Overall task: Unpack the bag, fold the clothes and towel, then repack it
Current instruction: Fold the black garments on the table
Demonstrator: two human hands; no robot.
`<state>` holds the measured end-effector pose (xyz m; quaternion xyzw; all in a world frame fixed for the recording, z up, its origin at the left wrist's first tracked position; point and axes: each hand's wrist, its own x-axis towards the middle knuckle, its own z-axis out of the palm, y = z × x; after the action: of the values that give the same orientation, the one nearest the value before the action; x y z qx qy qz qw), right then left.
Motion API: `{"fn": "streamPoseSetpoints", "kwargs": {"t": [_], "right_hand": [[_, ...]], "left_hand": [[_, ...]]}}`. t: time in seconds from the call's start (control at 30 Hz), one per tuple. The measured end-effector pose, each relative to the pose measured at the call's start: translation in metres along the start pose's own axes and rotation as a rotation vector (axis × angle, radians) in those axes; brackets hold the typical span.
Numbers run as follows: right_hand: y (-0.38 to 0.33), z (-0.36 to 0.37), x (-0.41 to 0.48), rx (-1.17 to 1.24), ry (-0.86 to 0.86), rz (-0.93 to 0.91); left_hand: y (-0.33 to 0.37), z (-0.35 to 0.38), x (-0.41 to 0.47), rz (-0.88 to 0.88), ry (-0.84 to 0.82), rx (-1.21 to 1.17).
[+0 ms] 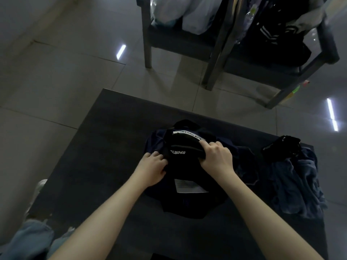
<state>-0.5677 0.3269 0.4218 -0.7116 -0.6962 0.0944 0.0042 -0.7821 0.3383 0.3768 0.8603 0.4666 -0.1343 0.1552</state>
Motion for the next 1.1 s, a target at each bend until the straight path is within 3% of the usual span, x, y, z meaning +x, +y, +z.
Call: {"fn": "streamPoseSetpoints", "kwargs": {"t": [0.13, 0.27, 0.43, 0.63, 0.83, 0.93, 1.03, 1.1], "right_hand": [[0.001, 0.003, -0.001, -0.031, 0.021, -0.019], [0.000, 0.003, -0.002, -0.049, 0.017, -0.042], [-0.014, -0.001, 0.005, -0.102, -0.004, -0.137], [-0.013, -0.001, 0.002, -0.212, -0.271, -0.384], [0.003, 0.005, -0.002, -0.263, -0.439, -0.491], [-0.007, 0.012, -0.002, -0.265, -0.379, -0.391], [-0.025, 0.019, 0.002, -0.124, -0.200, -0.207], [-0.036, 0.024, 0.002, -0.061, -0.105, -0.204]], "left_hand": [[0.007, 0.011, 0.002, -0.037, -0.151, 0.217], [0.015, 0.005, 0.002, -0.007, -0.189, 0.132], [0.018, -0.003, -0.011, 0.071, -0.094, -0.084], [0.004, -0.012, -0.033, 0.053, 0.028, -0.112], [0.009, -0.012, -0.044, 0.085, 0.158, -0.198], [0.017, -0.008, -0.049, 0.109, 0.214, -0.189], [0.018, -0.010, -0.052, 0.127, 0.242, -0.179], [0.018, -0.014, -0.054, 0.129, 0.266, -0.172]]}}
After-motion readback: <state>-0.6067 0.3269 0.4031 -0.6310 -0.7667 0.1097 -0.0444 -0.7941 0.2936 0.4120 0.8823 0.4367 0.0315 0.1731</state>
